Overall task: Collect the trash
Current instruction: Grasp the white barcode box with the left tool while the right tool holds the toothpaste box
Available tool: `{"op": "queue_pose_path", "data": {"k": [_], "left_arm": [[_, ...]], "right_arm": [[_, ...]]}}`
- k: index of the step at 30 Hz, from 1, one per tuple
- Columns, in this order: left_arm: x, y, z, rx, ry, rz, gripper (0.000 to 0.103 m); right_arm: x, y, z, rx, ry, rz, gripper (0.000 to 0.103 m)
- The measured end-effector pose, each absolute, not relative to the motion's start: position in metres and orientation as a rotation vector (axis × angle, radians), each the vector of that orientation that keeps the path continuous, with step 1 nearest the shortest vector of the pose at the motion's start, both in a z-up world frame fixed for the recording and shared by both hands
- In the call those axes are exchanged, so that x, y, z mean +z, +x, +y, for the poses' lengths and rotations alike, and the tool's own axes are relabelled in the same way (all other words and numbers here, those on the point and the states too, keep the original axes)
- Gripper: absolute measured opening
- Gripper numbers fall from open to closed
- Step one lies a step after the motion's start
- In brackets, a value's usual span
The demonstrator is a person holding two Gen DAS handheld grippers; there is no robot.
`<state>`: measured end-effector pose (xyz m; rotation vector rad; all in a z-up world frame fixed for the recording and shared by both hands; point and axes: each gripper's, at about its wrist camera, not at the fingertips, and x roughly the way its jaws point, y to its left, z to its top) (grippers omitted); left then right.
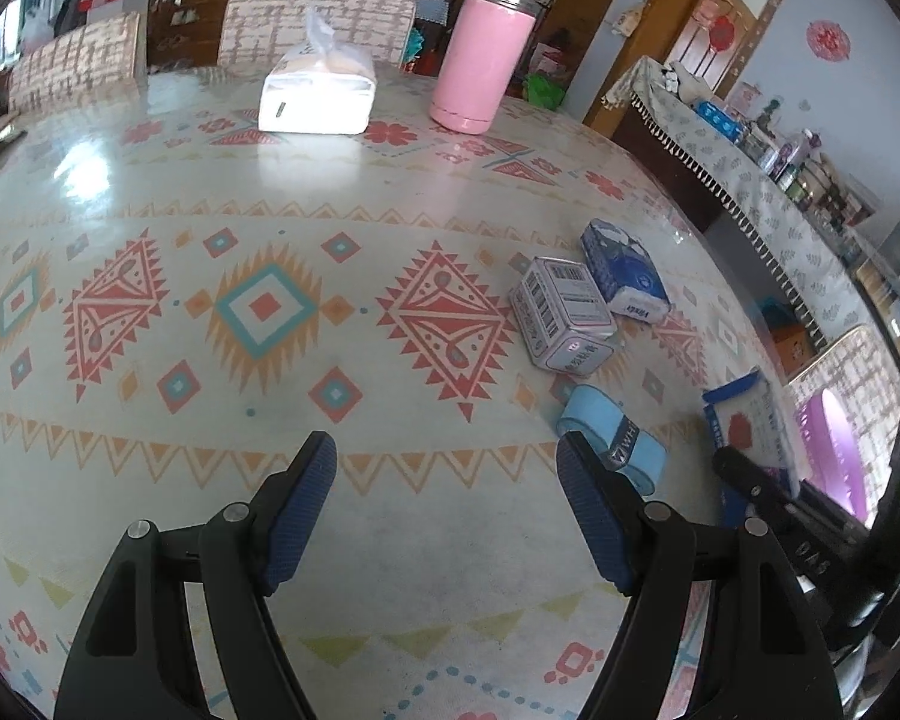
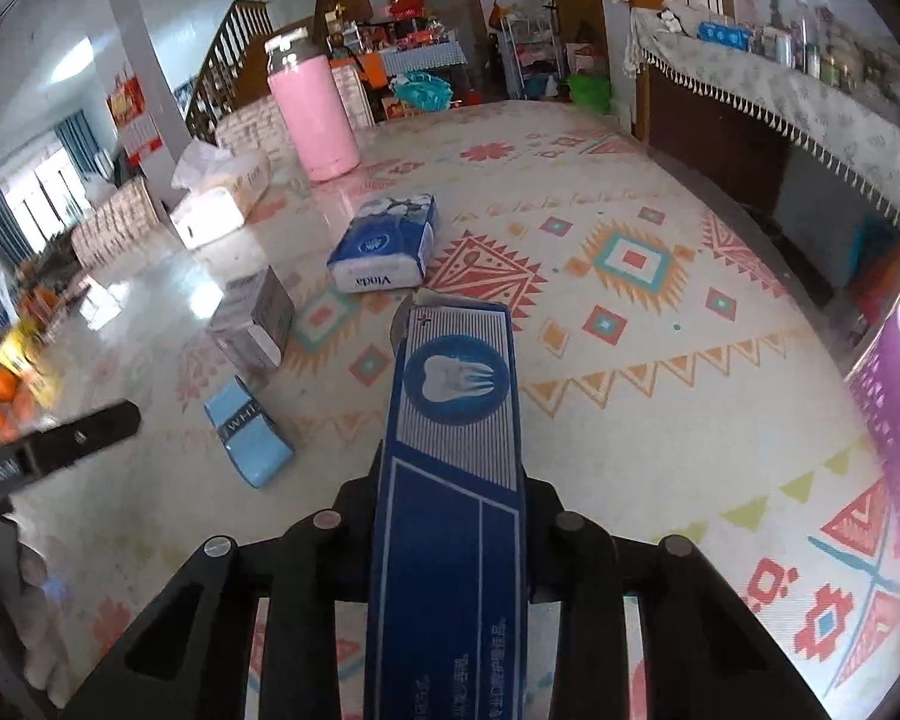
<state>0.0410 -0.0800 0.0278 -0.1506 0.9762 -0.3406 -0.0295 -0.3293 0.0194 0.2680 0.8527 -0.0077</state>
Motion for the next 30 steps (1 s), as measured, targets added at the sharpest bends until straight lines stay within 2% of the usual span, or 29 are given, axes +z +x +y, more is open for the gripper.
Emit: {"op": "queue_pose_path", "data": {"k": [15, 22, 30], "left_arm": [[0.025, 0.056, -0.077, -0.357, -0.265, 0.998, 0.075], [0.033, 0.090, -0.129, -0.369, -0.191, 1.048, 0.075], [0.033, 0.118, -0.173, -0.255, 0.023, 1.039, 0.075]], "right_arm": [[0.019, -0.029, -0.337, 0.041, 0.312, 0.854, 0.035], [0.018, -0.029, -0.344, 0.034, 0.332, 0.850, 0.035], [0.018, -0.030, -0.344, 0.040, 0.341, 0.850, 0.035]]}}
